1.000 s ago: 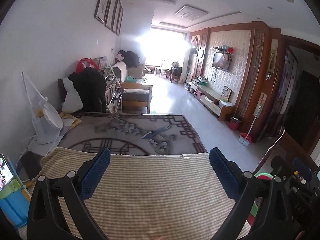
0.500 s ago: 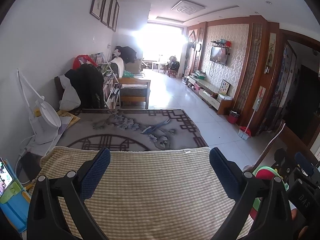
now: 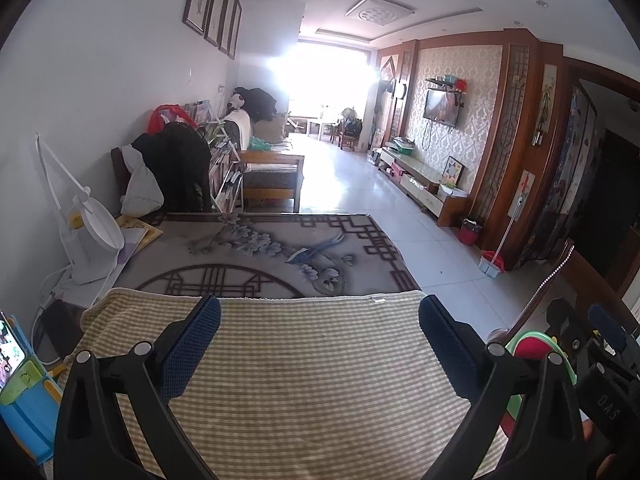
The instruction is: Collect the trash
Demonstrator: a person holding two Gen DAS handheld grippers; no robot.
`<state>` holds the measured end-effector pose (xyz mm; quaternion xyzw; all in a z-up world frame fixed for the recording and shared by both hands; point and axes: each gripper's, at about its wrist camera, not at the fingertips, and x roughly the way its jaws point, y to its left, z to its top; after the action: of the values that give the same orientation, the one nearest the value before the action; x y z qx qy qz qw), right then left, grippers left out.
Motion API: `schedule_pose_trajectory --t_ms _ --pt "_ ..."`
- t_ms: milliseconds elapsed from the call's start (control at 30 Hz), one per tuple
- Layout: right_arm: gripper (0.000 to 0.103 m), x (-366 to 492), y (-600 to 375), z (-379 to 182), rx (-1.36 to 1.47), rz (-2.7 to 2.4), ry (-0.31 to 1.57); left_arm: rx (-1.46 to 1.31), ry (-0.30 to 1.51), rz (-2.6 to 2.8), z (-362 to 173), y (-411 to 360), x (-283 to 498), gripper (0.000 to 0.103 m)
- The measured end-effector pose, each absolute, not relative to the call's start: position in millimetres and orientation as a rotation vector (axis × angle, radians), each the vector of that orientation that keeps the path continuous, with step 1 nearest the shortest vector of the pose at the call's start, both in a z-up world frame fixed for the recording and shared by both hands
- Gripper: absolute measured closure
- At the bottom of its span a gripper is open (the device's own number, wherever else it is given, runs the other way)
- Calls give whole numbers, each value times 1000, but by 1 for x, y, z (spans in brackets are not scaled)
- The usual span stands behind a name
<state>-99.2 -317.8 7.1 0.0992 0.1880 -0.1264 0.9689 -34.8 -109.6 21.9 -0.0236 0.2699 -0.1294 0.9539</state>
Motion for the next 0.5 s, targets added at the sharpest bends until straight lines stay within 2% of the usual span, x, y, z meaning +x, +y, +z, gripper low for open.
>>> schedule_pose_trajectory --t_ms 500 --pt "4 -98 -317 3 195 -247 397 -22 549 -281 20 -112 -35 8"
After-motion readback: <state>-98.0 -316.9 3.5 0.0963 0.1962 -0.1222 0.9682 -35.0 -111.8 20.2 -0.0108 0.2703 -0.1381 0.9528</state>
